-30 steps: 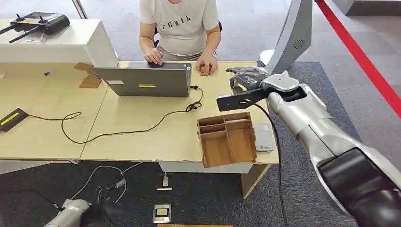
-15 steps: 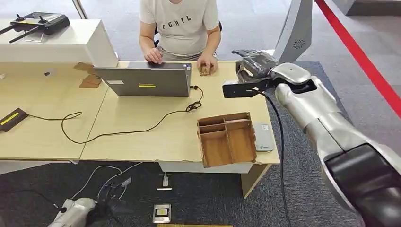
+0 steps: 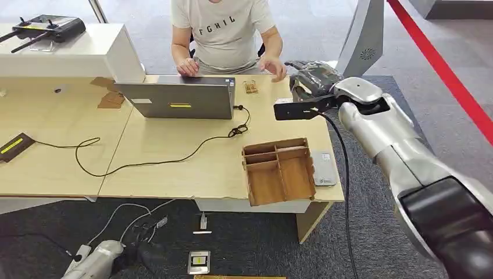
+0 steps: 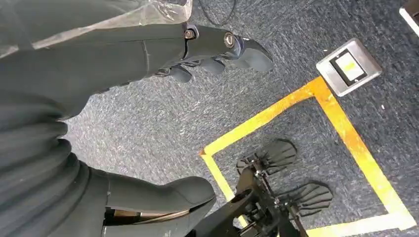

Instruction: Pass the card to the sensor for recognition and then transmit it.

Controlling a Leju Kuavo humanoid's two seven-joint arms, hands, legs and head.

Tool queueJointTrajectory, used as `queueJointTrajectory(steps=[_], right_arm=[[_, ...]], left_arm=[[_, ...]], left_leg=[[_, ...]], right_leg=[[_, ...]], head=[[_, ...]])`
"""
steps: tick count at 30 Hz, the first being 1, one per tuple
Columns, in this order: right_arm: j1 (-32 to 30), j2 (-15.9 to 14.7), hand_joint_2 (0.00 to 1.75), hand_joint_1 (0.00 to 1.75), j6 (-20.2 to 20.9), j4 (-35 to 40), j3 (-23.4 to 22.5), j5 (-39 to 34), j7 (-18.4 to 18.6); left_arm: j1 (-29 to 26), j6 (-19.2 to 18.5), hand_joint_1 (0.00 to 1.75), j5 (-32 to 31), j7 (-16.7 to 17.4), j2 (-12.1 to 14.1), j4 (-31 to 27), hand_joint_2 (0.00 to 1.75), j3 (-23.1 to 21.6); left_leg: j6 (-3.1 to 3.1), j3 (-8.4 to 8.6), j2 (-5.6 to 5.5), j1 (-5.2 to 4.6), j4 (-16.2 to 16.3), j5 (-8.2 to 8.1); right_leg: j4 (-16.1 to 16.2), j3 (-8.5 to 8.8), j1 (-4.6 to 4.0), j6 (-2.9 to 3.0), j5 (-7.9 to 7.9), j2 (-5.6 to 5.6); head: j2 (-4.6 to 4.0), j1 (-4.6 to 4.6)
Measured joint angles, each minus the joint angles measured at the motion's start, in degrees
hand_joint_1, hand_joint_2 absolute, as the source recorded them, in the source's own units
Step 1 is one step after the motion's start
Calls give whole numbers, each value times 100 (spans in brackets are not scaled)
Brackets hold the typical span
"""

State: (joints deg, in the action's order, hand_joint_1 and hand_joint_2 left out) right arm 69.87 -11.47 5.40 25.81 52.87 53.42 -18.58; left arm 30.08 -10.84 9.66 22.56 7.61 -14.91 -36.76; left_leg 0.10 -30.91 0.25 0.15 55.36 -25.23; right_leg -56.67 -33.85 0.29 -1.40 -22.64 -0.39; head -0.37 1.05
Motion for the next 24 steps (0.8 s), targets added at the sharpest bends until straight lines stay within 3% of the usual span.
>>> queueJointTrajectory(steps=[19, 21, 22, 24], right_arm=[[-39, 2, 175, 175, 33, 66, 0, -2, -7], [-53, -2, 175, 0, 35, 81, 0, 0, -7], [-55, 0, 0, 0, 48, 81, 0, 4, -7], [-56, 0, 0, 0, 116, 90, 0, 7, -9]], left_arm=[[-3, -15, 0, -37, -59, -92, 0, 175, -4], [-3, -15, 0, -31, -57, -100, 0, 175, -4], [-3, -15, 0, -26, -52, -101, 0, 175, -4], [-2, -15, 0, -26, -48, -105, 0, 175, -4]], left_leg=[[0, -1, -1, 0, 0, 0], [0, -1, -1, 0, 0, 0], [0, -1, 0, 0, 0, 0], [0, 0, 0, 0, 0, 0]], right_leg=[[0, 0, 0, 0, 0, 0], [0, -1, 0, 0, 0, 0], [0, -1, 0, 0, 0, 0], [0, -1, 0, 0, 0, 0]], head=[[0, 2], [0, 2], [0, 0], [0, 0]])
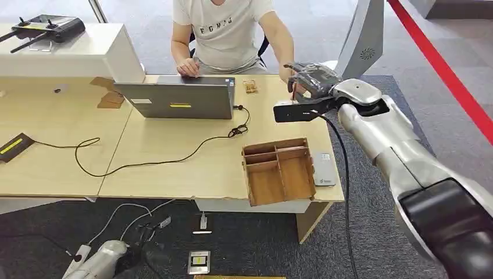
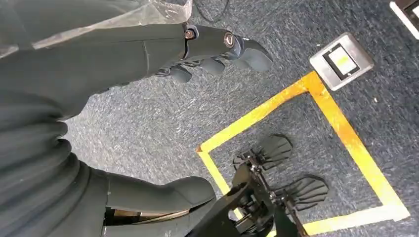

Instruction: Pass the card to the sensor for recognition and then transmit it.

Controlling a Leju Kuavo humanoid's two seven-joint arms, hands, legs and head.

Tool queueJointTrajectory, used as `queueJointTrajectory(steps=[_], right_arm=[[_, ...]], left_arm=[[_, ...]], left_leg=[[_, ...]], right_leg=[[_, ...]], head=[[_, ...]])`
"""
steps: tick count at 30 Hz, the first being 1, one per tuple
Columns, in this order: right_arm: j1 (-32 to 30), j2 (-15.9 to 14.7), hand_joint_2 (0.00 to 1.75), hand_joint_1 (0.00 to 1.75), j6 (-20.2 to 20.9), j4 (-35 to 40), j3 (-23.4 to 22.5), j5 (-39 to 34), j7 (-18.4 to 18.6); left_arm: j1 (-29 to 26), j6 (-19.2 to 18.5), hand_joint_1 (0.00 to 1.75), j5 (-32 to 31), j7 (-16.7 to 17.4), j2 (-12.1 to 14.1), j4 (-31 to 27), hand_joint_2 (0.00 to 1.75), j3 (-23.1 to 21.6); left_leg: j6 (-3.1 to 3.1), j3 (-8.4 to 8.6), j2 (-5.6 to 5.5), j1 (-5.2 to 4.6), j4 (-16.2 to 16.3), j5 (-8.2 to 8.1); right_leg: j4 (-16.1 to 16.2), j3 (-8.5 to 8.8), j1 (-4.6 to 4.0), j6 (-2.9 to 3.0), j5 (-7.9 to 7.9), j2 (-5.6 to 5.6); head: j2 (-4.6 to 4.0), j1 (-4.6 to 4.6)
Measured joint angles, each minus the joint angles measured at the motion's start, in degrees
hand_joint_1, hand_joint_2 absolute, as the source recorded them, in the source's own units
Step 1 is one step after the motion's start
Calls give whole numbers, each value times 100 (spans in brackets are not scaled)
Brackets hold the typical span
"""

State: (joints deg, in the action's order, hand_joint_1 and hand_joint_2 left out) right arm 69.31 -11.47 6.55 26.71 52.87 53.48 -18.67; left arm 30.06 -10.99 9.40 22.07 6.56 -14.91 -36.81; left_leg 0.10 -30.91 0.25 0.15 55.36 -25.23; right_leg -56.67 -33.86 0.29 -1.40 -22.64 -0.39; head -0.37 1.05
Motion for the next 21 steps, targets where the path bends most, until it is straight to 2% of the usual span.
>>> queueJointTrajectory(steps=[3, 10, 18, 21], right_arm=[[-2, -9, 0, 0, 114, 2, 0, 15, 2], [-2, -210, 0, 0, -24, -48, 2, 155, 188], [-2, -872, 0, 0, -133, -459, 0, 282, 722], [2, -1157, 0, 0, -91, -628, -4, 297, 1043]], left_arm=[[0, -37, 0, 2, 35, -7, 0, 175, 0], [1, -79, 0, 35, 46, -7, 2, 175, 0], [-14, -77, 0, 101, 109, 20, 20, 175, 0], [-21, -37, 0, 129, 116, 35, 31, 175, 0]], left_leg=[[0, 0, 0, 0, 0, 0], [1, 0, -3, -1, 1, 1], [5, -6, -7, -6, 8, -2], [6, -5, -10, -6, 9, -3]], right_leg=[[0, 0, 0, 0, 0, 0], [1, 1, 1, -1, 1, -1], [3, 0, 8, -3, 2, -2], [6, -2, 8, -4, 2, -4]], head=[[0, 2], [0, 2], [0, -2], [0, 0]])
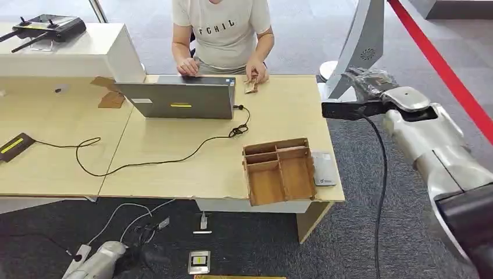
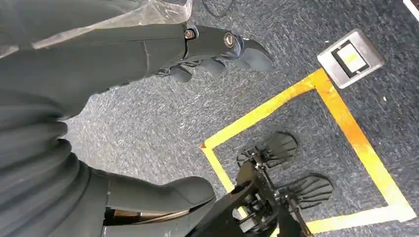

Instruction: Pass the card to the sensor for recognition and then transmit it.

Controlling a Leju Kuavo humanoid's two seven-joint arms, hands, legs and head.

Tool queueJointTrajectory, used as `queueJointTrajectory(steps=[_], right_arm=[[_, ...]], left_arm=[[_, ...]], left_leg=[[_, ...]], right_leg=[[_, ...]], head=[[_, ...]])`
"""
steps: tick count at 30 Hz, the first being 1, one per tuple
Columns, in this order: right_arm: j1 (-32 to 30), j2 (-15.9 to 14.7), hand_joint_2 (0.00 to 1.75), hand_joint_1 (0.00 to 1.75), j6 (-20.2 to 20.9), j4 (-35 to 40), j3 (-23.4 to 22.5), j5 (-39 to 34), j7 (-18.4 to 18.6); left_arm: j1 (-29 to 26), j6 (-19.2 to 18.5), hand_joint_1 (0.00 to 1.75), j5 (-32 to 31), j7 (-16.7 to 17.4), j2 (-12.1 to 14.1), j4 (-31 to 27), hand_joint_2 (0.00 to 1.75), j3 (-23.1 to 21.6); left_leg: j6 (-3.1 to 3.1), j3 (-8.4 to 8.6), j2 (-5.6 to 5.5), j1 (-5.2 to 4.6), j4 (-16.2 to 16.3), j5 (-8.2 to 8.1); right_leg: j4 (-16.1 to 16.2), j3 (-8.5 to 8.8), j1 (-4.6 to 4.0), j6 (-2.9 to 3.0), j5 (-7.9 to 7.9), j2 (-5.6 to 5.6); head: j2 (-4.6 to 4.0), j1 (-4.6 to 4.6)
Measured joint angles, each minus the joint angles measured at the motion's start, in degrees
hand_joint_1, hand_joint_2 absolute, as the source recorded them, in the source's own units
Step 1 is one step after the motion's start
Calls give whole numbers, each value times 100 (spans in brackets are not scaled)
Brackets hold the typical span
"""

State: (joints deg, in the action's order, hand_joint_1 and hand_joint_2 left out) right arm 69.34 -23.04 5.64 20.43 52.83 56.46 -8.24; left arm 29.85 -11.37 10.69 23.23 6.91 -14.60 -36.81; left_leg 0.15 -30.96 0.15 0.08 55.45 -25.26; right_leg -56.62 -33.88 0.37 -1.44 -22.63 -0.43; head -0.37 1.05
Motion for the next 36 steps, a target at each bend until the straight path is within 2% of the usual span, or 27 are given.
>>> queueJointTrajectory(steps=[6, 10, 13, 16, 20, 23, 26, 29, 31, 33, 36], right_arm=[[-83, -688, 0, 0, -35, -271, -129, -164, 665], [-505, -1154, 0, 0, 24, -407, -361, -702, 1207], [-1171, -1471, 0, 0, 120, -505, -669, -1229, 1554], [-2059, -1687, 0, 0, 20, -577, -992, -1667, 1700], [-3495, -1803, 0, 0, -466, -636, -1581, -2700, 1853], [-4599, -1696, 0, 0, -1025, -691, -2091, -3241, 1840], [-5381, -1376, 0, 0, -1286, -723, -2442, -3353, 2020], [-5855, -792, 0, 0, -1473, -760, -2767, -3366, 2575], [-6039, -359, 0, 0, -1606, -774, -2927, -3353, 2706], [-6148, 20, 0, 0, -1705, -776, -3055, -3272, 2586], [-6252, 408, 0, 0, -1825, -800, -3158, -3101, 2221]], left_arm=[[-55, 118, 0, 98, 20, 26, 20, 175, 2], [-100, 179, 0, 190, 55, 42, 28, 175, 2], [-136, 227, 0, 276, 79, 59, 28, 175, 0], [-197, 267, 0, 382, 79, 87, 33, 175, 0], [-320, 490, 0, 516, 20, 140, 33, 175, 0], [-472, 625, 0, 546, -83, 190, 33, 175, 2], [-596, 706, 0, 566, -127, 247, 33, 175, 0], [-660, 715, 0, 575, -138, 284, 33, 175, -2], [-673, 688, 0, 627, -116, 310, 33, 175, -4], [-674, 662, 0, 727, -83, 349, 33, 175, -4], [-675, 636, 0, 941, -48, 428, 33, 175, -4]], left_leg=[[1, -5, -8, 0, -1, -1], [7, -7, -13, 5, -3, -7], [11, -4, -26, 9, -4, -13], [14, 0, -39, 17, -6, -19], [13, 2, -58, 26, -9, -28], [10, 6, -86, 31, -14, -38], [-5, 11, -75, 38, -22, -49], [-8, 24, -57, 46, -25, -50], [-16, 33, -52, 46, -27, -46], [-26, 41, -42, 48, -28, -46], [-31, 46, -38, 45, -29, -43]], right_leg=[[3, -1, 0, -2, -2, -6], [7, 7, -4, -4, -4, -10], [18, 26, -13, -7, -9, -22], [24, 37, -19, -13, -16, -37], [28, 45, -29, -13, -35, -61], [25, 58, -33, -8, -54, -85], [25, 62, -37, 7, -64, -83], [23, 61, -45, 14, -68, -76], [18, 61, -46, 26, -74, -71], [18, 62, -50, 29, -74, -66], [11, 62, -45, 31, -74, -64]], head=[[0, 0], [0, 2], [0, -2], [0, 2], [0, -2], [0, 2], [0, 2], [0, 0], [0, 4], [0, 7], [0, 2]])
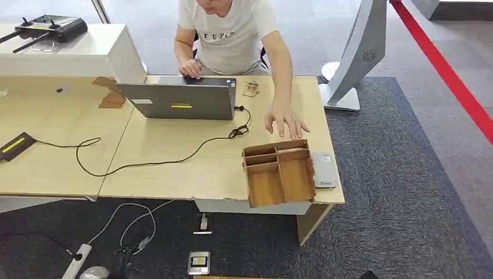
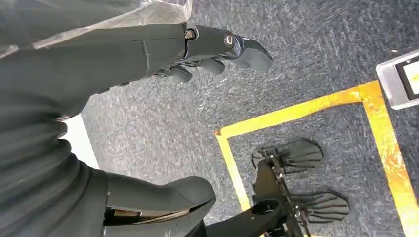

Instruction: Pass the card to the sensor for recognition and then transmit it.

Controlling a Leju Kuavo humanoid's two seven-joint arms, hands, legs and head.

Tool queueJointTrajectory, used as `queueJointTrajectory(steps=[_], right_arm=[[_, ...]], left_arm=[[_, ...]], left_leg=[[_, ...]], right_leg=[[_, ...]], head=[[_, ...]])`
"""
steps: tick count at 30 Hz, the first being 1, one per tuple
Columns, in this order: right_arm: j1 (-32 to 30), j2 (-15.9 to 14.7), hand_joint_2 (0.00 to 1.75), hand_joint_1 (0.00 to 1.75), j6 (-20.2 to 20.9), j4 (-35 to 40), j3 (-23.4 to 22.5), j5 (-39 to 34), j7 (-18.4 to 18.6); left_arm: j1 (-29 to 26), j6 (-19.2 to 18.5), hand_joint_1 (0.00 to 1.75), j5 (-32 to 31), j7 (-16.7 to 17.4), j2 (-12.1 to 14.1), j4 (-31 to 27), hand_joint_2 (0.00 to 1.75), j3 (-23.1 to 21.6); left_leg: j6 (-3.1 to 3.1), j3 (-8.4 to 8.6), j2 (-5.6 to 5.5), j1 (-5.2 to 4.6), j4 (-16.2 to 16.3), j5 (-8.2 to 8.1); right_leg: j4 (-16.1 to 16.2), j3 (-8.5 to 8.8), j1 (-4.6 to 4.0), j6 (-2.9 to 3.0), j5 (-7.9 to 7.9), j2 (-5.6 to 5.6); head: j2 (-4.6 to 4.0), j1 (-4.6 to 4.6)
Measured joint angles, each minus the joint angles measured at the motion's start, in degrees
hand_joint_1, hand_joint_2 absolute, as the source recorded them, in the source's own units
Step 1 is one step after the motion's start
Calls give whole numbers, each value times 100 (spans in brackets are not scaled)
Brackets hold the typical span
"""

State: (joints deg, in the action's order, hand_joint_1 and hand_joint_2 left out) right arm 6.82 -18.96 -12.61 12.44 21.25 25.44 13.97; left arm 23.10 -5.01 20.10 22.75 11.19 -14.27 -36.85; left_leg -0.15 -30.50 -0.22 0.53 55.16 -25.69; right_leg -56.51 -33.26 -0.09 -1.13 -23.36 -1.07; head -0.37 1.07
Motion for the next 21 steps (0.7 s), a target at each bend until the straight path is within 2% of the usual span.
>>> queueJointTrajectory(steps=[3, 7, 13, 21], right_arm=[[-18, 147, 0, 0, -24, -20, -96, 70, -210], [199, 268, 0, 0, 8, -29, -175, 203, -259], [628, 434, 0, 0, 131, -29, -234, 413, 45], [594, 681, 0, 0, -26, -33, -293, 280, 93]], left_arm=[[-1, -35, 0, 156, 0, 102, 0, 175, 11], [23, -61, 0, 320, 0, 228, 0, 175, 24], [196, -148, 0, 348, 92, 365, 2, 175, 26], [456, -179, 0, 147, 159, 398, 2, 175, 20]], left_leg=[[-2, -1, 0, 0, 0, 2], [-1, 2, 15, 0, 0, 3], [-1, 7, 20, -6, 1, 11], [-2, 6, 21, -5, 1, 11]], right_leg=[[-4, 3, 0, 1, 1, 0], [-3, 1, 3, 9, 16, 17], [-1, 2, 5, 3, 21, 25], [-2, -2, 4, 4, 21, 25]], head=[[0, 0], [0, -2], [0, -2], [0, -4]])
